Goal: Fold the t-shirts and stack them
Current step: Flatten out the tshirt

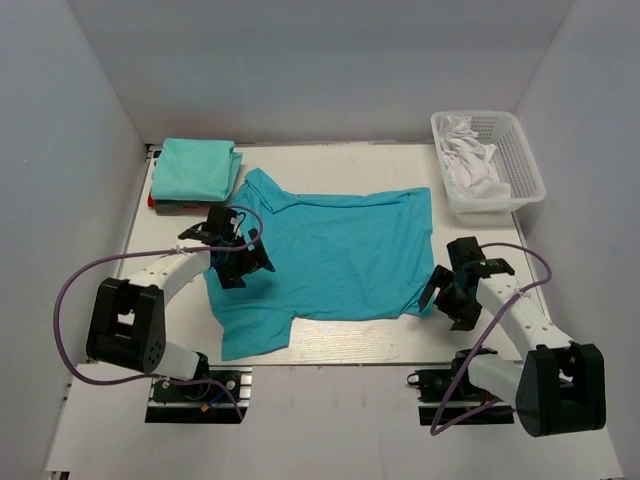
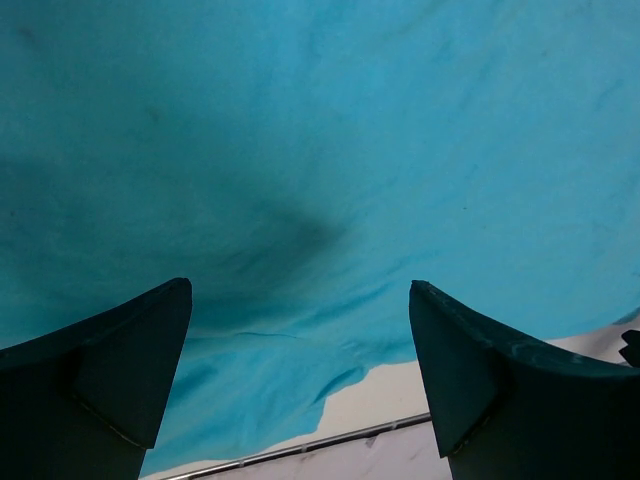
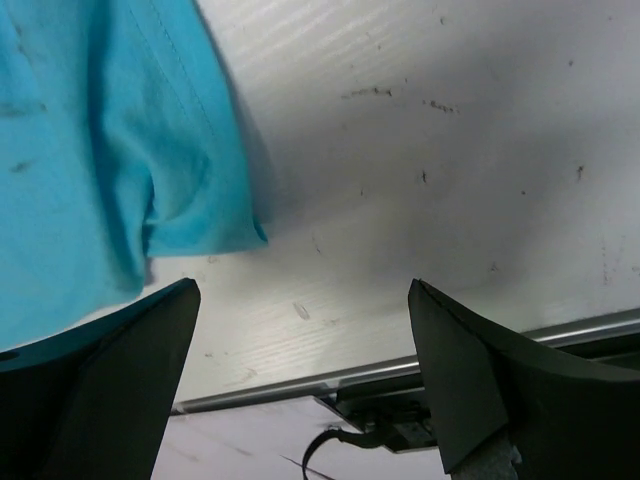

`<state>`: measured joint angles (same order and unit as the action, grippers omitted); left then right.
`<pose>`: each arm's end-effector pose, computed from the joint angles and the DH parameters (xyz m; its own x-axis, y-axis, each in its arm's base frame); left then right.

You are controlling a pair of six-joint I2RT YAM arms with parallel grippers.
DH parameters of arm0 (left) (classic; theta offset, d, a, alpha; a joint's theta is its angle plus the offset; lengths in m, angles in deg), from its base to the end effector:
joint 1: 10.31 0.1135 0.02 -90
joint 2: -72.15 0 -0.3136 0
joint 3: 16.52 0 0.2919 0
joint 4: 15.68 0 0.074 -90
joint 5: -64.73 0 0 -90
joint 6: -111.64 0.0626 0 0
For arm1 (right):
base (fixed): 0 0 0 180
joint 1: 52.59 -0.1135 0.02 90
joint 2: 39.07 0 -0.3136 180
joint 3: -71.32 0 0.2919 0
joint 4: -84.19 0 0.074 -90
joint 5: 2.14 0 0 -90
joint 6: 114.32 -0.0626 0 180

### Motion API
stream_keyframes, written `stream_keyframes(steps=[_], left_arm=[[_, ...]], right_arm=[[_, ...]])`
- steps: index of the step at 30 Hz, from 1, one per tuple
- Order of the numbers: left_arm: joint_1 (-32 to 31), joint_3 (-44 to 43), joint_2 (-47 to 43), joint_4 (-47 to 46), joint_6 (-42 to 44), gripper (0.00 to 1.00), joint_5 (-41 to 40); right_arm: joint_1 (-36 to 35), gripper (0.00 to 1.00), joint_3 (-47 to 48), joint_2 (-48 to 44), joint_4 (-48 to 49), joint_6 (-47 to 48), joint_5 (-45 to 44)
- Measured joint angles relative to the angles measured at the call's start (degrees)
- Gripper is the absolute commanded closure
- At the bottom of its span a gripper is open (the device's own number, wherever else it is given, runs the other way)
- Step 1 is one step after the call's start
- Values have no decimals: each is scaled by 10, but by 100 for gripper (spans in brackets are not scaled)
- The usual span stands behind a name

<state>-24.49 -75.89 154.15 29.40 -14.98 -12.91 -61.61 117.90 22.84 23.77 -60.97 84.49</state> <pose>0.2847 -0.0858 0.1867 -0.9097 -0.3711 -0.1863 -0.2799 0.8794 -0.3852 0.1857 0.0258 0.1807 -0.8529 0.4680 -0.2315 0.4573 0.8835 0.1012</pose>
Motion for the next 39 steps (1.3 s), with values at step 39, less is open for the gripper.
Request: stream_keyframes(steps=[39], left_arm=[[9, 5, 41, 25, -76, 0, -99]], right_arm=[[5, 10, 77, 197, -110, -199, -271]])
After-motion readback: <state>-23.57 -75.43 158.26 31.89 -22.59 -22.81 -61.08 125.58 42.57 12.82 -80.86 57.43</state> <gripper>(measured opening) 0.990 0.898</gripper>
